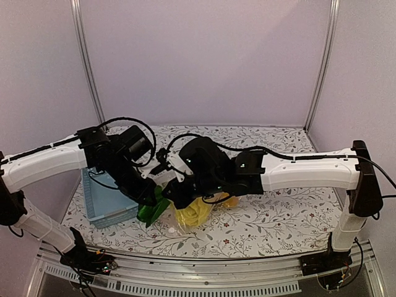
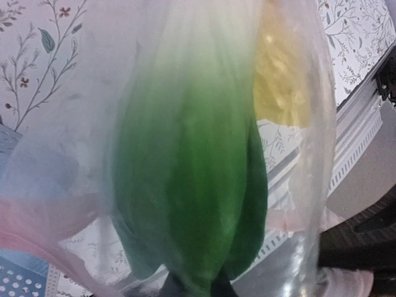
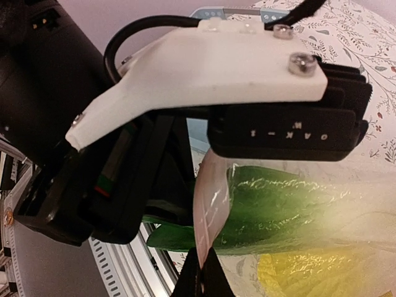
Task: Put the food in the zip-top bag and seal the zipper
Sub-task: Place the fake vegetable at the center of the board.
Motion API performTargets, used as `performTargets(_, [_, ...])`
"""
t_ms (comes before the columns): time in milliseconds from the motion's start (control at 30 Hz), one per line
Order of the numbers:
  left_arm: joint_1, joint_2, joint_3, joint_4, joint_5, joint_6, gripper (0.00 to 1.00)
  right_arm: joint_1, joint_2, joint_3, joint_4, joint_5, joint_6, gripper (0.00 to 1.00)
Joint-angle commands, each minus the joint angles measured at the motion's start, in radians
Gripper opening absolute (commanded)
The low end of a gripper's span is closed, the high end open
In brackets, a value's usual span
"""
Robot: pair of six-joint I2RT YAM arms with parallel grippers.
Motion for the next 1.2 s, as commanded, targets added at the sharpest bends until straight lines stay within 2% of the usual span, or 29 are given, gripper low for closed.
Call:
performTargets(0, [0.016, 0.023, 0.048, 0.059, -0.093, 0.099, 0.0, 0.018, -0.036, -0.02, 0.025, -0.043, 0.007, 0.0])
performTargets(100, [0.016, 0.042, 0.051, 0.091, -0.109, 0.118, 0.01, 0.018, -0.037, -0.018, 0.027, -0.036, 0.008, 0.0])
performTargets(367, [0.016, 0.051, 0.016, 0.138, -0.094, 0.095, 0.19, 0.0, -0.053, -0.039, 0.004, 0.175, 0.148, 0.0])
performTargets(467, [0.015, 0.012, -0.014, 0.143, -0.121, 0.075, 0.32, -0.014, -0.057, -0.059, 0.002, 0.197, 0.201, 0.0])
performTargets(567, [0.016, -0.041, -0.036, 0.149, -0.14, 0.058, 0.54, -0.025, -0.053, -0.068, 0.0, 0.195, 0.233, 0.0])
performTargets(700, [0.016, -0.11, -0.056, 0.148, -0.151, 0.026, 0.74, -0.034, -0.047, -0.068, -0.003, 0.188, 0.241, 0.0])
performTargets(867, [0.016, -0.199, -0.131, 0.159, -0.108, -0.087, 0.82, -0.042, -0.048, -0.066, -0.003, 0.185, 0.24, 0.0])
performTargets(1067, [0.013, -0.358, -0.3, 0.263, -0.049, -0.2, 0.99, -0.045, -0.045, -0.062, 0.002, 0.177, 0.24, 0.0])
performTargets(1167, [0.006, -0.415, -0.374, 0.33, -0.03, -0.224, 0.99, -0.046, -0.039, -0.06, 0.006, 0.166, 0.24, 0.0])
